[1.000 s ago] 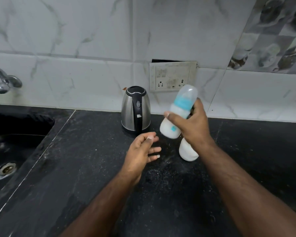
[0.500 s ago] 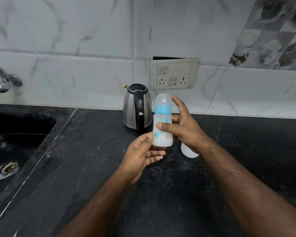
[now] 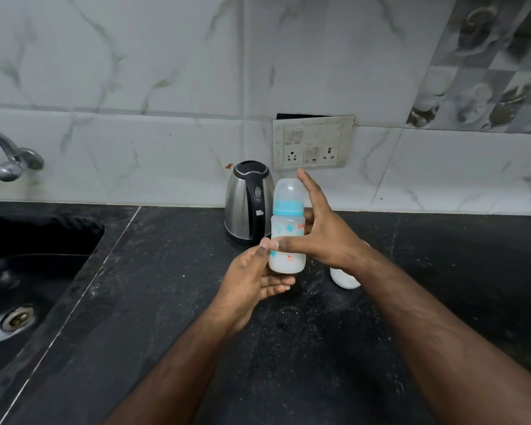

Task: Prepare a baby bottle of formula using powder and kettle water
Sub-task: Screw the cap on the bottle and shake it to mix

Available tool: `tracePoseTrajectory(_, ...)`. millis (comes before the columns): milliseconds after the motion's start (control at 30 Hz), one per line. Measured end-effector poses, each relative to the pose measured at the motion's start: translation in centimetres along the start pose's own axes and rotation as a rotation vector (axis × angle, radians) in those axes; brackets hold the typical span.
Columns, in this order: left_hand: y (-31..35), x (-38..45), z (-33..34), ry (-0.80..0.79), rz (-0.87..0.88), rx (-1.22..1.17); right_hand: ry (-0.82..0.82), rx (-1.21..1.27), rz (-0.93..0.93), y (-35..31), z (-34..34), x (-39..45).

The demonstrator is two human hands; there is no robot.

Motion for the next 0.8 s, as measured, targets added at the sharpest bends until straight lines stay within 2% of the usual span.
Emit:
tracePoseTrajectory(133, 0.4, 0.1, -0.1, -0.015, 0.002, -0.004, 0.016, -0.04, -0.05, -0.6, -0.2, 0.3)
tracePoseTrajectory(233, 0.6, 0.3, 0.0, -0.021, 0.008, 0.001, 0.086, -0.094, -0.071, -1.7, -0.9, 0.2)
tracePoseTrajectory(300, 0.9, 0.5, -0.2, -0.012, 0.028, 0.007, 0.262, -0.002, -0.128, -3.0, -2.9, 0.4)
tracePoseTrajectory(367, 1.1, 0.5, -0.6, 0.021, 0.054, 0.012, 0.481, 0.23, -0.194, -3.7, -5.5, 0.4)
tracePoseTrajectory(400, 1.1, 0.6, -0.8, 0.042, 0.064, 0.009, 0.534, 0.274, -0.208, -3.7, -6.0, 0.3)
tracePoseTrajectory(433, 1.1, 0.6, -0.9, 0.062, 0.069, 0.005, 0.527, 0.251, -0.197, -3.4, -5.8, 0.2)
tracePoseTrajectory(533, 1.0, 0.6, -0.7, 0.09, 0.073, 0.012, 0.251, -0.08, -0.088, -2.0, -2.5, -0.5)
tracePoseTrajectory(567, 1.0, 0.7, -0.6, 0.1, 0.074, 0.015, 0.25, -0.113, -0.108, -1.9, -2.4, -0.6)
tracePoseTrajectory(667, 1.1, 0.8, -0.7, 0.139, 0.077, 0.024, 0.525, 0.128, -0.203, -2.9, -5.6, 0.2)
tracePoseTrajectory(700, 1.1, 0.8, -0.7, 0.146, 0.076, 0.027, 0.549, 0.151, -0.225, -2.9, -5.9, 0.2)
tracePoseTrajectory(733, 1.2, 0.7, -0.5, 0.147, 0.074, 0.03, 0.489, 0.107, -0.203, -2.9, -5.3, 0.0)
tracePoseTrajectory(800, 1.4, 0.6, 0.0, 0.139, 0.081, 0.043, 0.233, -0.142, -0.115, -1.7, -2.6, -0.5)
Point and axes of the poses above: each hand's wrist, its own x-axis towards the middle knuckle, its own z-axis out of the palm, y = z × x, the point moved 5 cm from there along x, towards the middle knuckle
